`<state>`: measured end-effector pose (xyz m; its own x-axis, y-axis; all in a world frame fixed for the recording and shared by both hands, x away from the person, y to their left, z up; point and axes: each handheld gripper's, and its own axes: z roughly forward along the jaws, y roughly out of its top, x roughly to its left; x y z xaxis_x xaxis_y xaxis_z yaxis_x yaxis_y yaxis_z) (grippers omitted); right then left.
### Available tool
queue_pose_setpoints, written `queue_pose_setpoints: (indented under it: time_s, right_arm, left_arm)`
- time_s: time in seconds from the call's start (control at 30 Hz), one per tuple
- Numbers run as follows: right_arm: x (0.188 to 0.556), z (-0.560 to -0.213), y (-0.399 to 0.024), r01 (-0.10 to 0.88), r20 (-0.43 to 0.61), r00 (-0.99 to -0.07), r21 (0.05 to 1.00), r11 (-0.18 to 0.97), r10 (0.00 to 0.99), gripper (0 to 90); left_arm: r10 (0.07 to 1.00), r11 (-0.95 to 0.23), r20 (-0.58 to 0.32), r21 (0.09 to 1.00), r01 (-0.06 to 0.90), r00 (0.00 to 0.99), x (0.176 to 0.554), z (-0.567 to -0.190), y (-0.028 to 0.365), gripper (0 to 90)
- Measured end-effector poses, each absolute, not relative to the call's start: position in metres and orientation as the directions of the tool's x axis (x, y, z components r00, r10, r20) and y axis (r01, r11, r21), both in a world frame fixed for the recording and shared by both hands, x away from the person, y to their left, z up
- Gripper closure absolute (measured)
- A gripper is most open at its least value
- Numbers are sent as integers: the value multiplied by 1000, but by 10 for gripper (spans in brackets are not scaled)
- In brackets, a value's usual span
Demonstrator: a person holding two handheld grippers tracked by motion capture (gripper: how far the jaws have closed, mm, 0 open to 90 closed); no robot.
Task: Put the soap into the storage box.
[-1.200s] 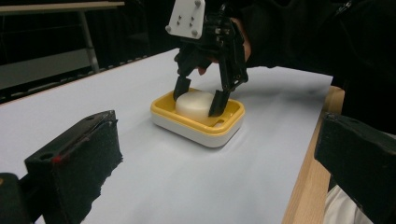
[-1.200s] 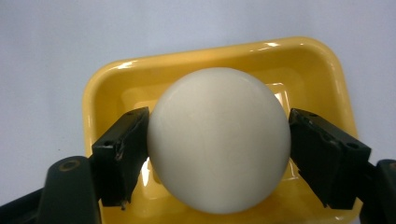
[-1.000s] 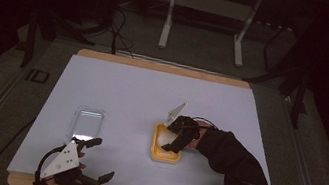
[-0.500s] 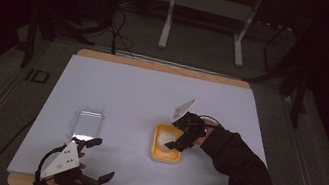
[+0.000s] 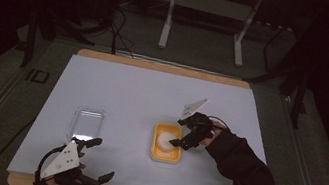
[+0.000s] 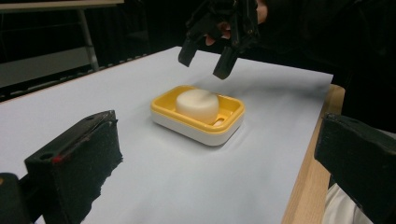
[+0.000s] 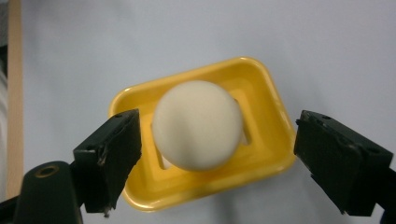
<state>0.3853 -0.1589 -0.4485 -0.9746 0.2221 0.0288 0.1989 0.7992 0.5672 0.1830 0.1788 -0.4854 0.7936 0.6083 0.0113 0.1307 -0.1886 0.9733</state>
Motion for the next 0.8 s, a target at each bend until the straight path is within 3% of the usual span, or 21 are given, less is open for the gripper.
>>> queue_pose_setpoints:
  time_s: [0.8]
  right_arm:
    - [362, -443, -208, 320, -14, -903, 646, 693, 430, 138]
  left_arm:
    - [610, -192, 12, 972, 133, 792, 183, -486, 179, 5]
